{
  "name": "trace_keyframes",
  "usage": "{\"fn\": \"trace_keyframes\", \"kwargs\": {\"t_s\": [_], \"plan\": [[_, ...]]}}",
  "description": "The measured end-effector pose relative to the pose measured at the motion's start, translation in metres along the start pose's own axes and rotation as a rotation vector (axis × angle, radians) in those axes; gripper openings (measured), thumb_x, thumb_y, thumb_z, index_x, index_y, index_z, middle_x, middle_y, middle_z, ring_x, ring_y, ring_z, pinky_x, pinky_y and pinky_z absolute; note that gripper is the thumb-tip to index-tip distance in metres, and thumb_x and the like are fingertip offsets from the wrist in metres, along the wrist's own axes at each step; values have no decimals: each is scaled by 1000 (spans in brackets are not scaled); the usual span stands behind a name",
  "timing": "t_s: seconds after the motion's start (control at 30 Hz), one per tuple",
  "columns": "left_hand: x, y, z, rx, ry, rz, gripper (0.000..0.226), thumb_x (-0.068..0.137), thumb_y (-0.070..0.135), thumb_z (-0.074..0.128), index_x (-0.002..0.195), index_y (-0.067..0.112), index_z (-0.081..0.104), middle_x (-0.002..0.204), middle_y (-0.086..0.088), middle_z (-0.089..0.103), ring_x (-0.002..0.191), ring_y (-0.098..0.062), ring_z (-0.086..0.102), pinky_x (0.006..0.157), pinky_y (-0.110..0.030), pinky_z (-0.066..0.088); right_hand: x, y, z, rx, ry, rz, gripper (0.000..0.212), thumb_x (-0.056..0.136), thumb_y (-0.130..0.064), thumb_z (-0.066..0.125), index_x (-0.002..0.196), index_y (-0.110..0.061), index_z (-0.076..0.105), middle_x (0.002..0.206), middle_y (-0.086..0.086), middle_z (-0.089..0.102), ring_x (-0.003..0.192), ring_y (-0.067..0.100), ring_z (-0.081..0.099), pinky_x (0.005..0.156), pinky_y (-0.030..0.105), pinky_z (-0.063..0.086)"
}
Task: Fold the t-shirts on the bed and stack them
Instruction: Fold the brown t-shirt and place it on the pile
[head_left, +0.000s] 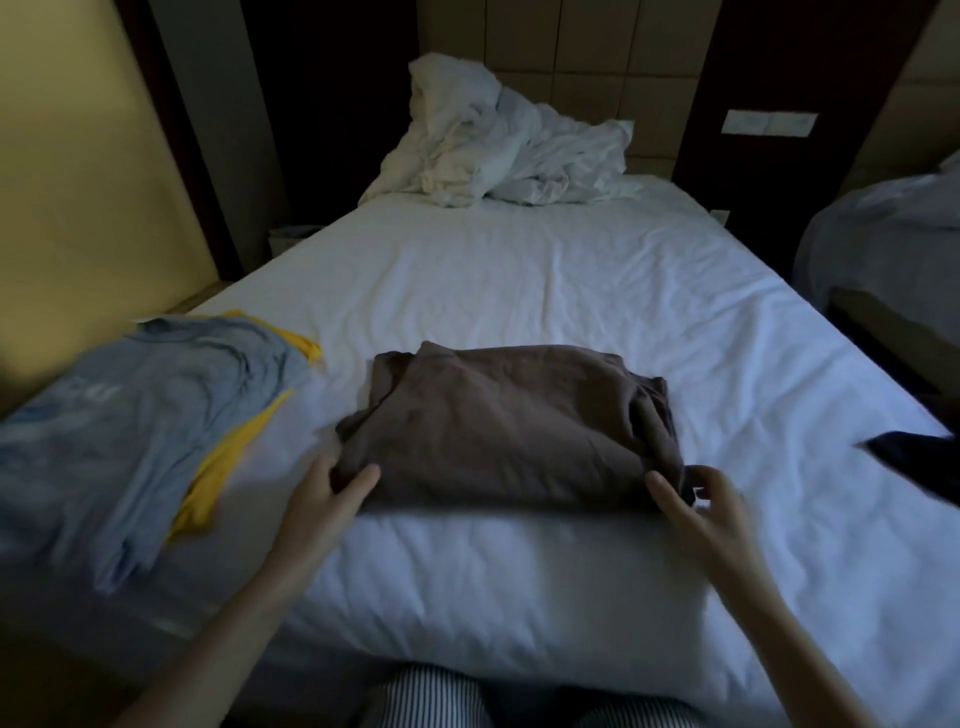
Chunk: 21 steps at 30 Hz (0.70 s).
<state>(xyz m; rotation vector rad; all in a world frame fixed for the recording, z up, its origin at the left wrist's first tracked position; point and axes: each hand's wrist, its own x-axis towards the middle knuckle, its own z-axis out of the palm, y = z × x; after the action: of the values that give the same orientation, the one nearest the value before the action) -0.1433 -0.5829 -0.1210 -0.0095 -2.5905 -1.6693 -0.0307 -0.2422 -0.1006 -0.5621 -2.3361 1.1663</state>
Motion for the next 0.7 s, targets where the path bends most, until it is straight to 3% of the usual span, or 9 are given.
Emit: {"fn": "trace_keyframes", "kwargs": {"t_s": [0.07,0.13,0.2,0.27,0.3,0.37,0.5,0.57,0.7], "plan": [[1,9,2,-148,7,17,33,85,29,67,101,1,60,96,-12,65,98,-30,61,81,-36,46,-6,4,5,28,25,-12,30,86,-31,64,67,-9,56,72,9,56,68,27,56,56,25,41],[1,19,2,-275,30,66,16,96,16,53,104,2,58,102,-11,63,103,-28,59,83,-32,45,-6,-2,0,223,53,67,29,92,-18,57,64,-11,55,66,7,54,60,17,52,47,14,34],[3,26,-1,-343,62,76,21,101,17,41,113,5,53,111,-8,58,107,-22,54,90,-28,43,-1,-12,-11,448,63,145,26,96,-15,49,72,-9,58,57,1,55,52,5,50,46,12,35],[6,31,-8,-280,144,105,20,103,16,33,104,5,50,98,-8,53,96,-18,48,75,-17,40,10,-12,-24,548,12,225,21,98,-17,45,87,-8,60,64,-4,61,59,2,53,53,11,41],[8,28,-12,-200,160,125,21,103,14,32,96,4,49,90,-9,51,91,-18,46,67,-18,37,13,-11,-30,507,-50,273,19,98,-18,45,96,-7,61,76,1,63,67,7,55,57,14,42],[4,19,-17,-27,49,108,24,103,17,35,92,6,53,92,-10,53,93,-18,48,73,-23,33,11,-6,-42,272,-183,344,20,97,-20,48,108,-7,59,95,10,59,81,19,53,62,25,41],[-12,-1,-10,86,-245,96,10,97,26,51,102,20,46,93,5,53,89,-12,51,84,-32,40,-8,-7,-38,-5,-292,224,13,94,-23,54,98,-12,59,88,10,60,74,19,54,59,26,40],[-9,0,-8,62,-208,120,19,95,22,55,109,16,44,102,0,55,96,-18,55,86,-35,43,-8,-9,-36,-11,-199,218,18,95,-23,53,92,-7,61,80,13,59,71,24,53,57,30,37],[9,18,-23,137,-96,293,10,96,16,52,101,7,48,96,-7,53,90,-18,51,69,-19,39,4,-8,-53,13,-131,242,22,95,-19,52,79,-5,59,78,14,57,79,26,51,65,32,36]]}}
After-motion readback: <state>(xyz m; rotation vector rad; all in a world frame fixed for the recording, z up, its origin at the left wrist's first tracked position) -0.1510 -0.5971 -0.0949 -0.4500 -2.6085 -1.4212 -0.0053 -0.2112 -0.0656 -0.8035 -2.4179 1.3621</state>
